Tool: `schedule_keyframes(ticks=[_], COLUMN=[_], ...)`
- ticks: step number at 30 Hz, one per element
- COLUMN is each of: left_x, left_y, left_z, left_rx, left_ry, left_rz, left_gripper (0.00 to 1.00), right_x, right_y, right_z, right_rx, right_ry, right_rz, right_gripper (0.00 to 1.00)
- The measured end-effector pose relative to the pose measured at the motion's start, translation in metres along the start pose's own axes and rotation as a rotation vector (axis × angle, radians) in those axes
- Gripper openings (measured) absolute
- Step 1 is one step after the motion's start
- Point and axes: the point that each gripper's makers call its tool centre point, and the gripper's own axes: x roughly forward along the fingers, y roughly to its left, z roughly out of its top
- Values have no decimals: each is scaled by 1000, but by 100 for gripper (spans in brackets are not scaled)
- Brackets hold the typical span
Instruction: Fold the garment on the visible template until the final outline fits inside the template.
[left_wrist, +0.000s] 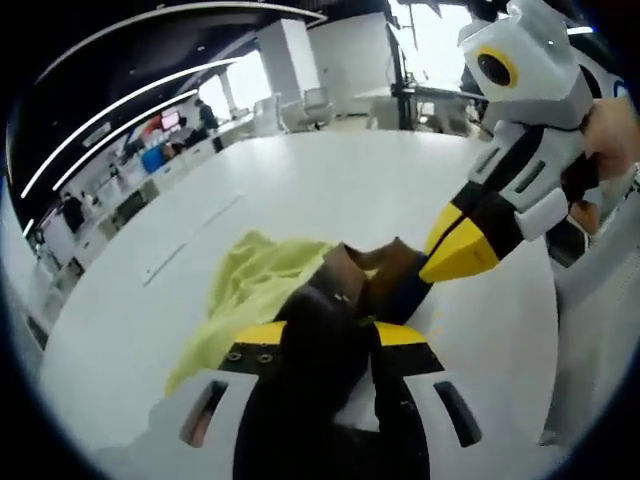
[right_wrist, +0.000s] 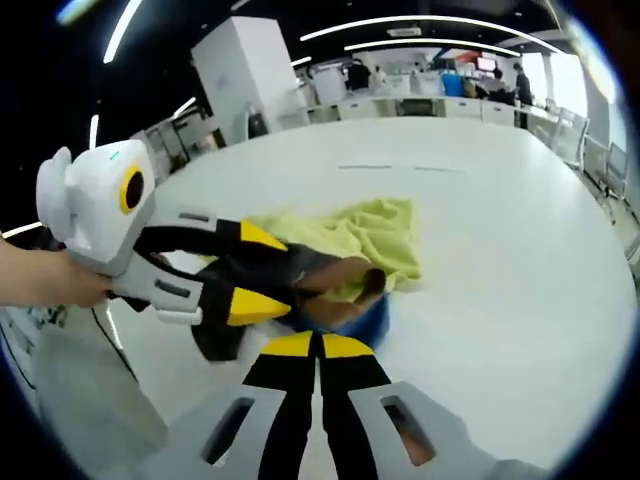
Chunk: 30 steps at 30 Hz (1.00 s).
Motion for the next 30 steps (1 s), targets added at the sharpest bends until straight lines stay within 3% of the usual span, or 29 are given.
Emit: schedule_keyframes(ticks=[9, 16, 30], left_x=[-1, -3, -18], left_y=[6, 10, 22], left_z=[-3, -10, -2], left_rx=[-18, -38, -104], left_ry=[9, 29, -14], left_rz=[27, 33, 63], left_gripper=[16, 0, 0], right_x=[0, 0, -3], right_y=[0, 0, 0], right_z=[0, -1, 3], right_rx=[-8, -5, -15], right_ry=[3, 4, -2], right_rz=[2, 2, -8], right_gripper=[1, 1, 1])
